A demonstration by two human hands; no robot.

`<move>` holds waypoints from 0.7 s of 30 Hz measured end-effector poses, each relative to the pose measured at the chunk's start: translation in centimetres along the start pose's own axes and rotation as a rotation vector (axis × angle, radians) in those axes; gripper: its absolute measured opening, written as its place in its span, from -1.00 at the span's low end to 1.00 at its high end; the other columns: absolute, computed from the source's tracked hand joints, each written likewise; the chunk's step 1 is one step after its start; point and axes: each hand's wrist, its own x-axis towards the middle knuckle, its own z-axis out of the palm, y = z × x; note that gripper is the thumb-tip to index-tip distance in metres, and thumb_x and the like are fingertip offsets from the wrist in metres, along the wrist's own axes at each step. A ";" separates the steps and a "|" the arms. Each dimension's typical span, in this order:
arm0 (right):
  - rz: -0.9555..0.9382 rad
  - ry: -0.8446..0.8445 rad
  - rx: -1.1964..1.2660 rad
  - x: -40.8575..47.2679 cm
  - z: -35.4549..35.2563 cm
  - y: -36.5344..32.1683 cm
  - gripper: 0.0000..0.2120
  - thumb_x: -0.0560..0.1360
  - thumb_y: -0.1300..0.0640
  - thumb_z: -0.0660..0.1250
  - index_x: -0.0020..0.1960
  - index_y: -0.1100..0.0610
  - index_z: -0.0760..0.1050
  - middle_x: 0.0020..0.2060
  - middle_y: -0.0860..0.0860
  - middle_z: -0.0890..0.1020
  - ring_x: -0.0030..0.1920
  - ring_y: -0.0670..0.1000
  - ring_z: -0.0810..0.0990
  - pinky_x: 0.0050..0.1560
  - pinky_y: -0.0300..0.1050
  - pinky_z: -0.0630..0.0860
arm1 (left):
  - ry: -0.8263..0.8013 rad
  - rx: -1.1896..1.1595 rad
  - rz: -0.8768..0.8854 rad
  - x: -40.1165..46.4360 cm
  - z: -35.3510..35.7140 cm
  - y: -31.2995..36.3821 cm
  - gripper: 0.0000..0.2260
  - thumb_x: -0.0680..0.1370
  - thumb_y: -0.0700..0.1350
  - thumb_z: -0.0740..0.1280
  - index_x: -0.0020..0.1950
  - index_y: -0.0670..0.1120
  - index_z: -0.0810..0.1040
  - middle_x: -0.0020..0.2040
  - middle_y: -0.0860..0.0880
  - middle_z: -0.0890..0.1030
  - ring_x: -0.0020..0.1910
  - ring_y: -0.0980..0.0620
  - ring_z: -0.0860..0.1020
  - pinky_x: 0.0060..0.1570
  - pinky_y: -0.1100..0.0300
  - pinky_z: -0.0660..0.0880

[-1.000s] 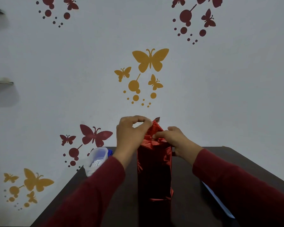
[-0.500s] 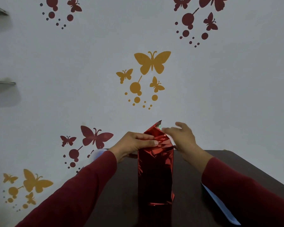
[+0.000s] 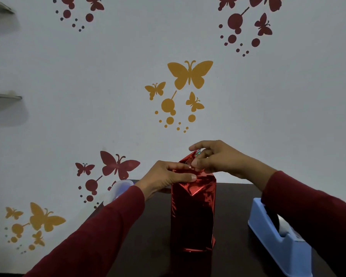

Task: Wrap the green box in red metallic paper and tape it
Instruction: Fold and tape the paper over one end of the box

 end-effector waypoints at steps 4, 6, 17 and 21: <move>0.045 -0.089 -0.091 1.1 -0.1 -0.9 -0.55 0.51 0.31 0.47 0.34 0.04 0.51 -0.07 0.11 0.76 -0.14 -0.06 0.72 -0.09 -0.15 0.61 | 0.016 0.015 -0.012 0.0 0.1 0.0 -0.72 0.34 0.09 0.65 0.02 0.21 0.76 -0.04 0.02 0.76 0.03 -0.02 0.73 0.13 -0.02 0.63; 0.072 -0.102 -0.160 1.8 0.0 -1.2 -0.53 0.49 0.30 0.46 0.34 0.02 0.52 -0.05 0.09 0.76 -0.08 -0.01 0.71 -0.08 -0.14 0.60 | 0.018 0.017 -0.017 0.0 0.1 0.0 -0.73 0.34 0.09 0.65 0.02 0.22 0.76 -0.04 0.03 0.76 0.02 0.01 0.72 0.14 -0.04 0.63; 0.050 -0.069 -0.433 2.7 1.2 -1.2 -0.50 0.48 0.14 0.52 0.38 -0.01 0.48 -0.14 -0.01 0.77 -0.09 -0.05 0.70 -0.11 -0.18 0.57 | 0.029 0.041 -0.020 0.0 0.1 -0.3 -0.69 0.31 0.16 0.65 0.02 0.26 0.74 -0.01 0.03 0.76 0.13 -0.02 0.68 0.23 -0.14 0.59; 0.081 -0.049 -0.549 3.2 1.7 -1.7 -0.34 0.44 0.14 0.54 0.48 -0.06 0.39 -0.13 -0.04 0.77 -0.11 -0.04 0.71 -0.10 -0.17 0.59 | 0.020 0.043 -0.005 0.2 0.1 -0.4 -0.69 0.31 0.17 0.65 0.03 0.25 0.75 0.01 0.04 0.75 0.16 -0.04 0.67 0.24 -0.08 0.57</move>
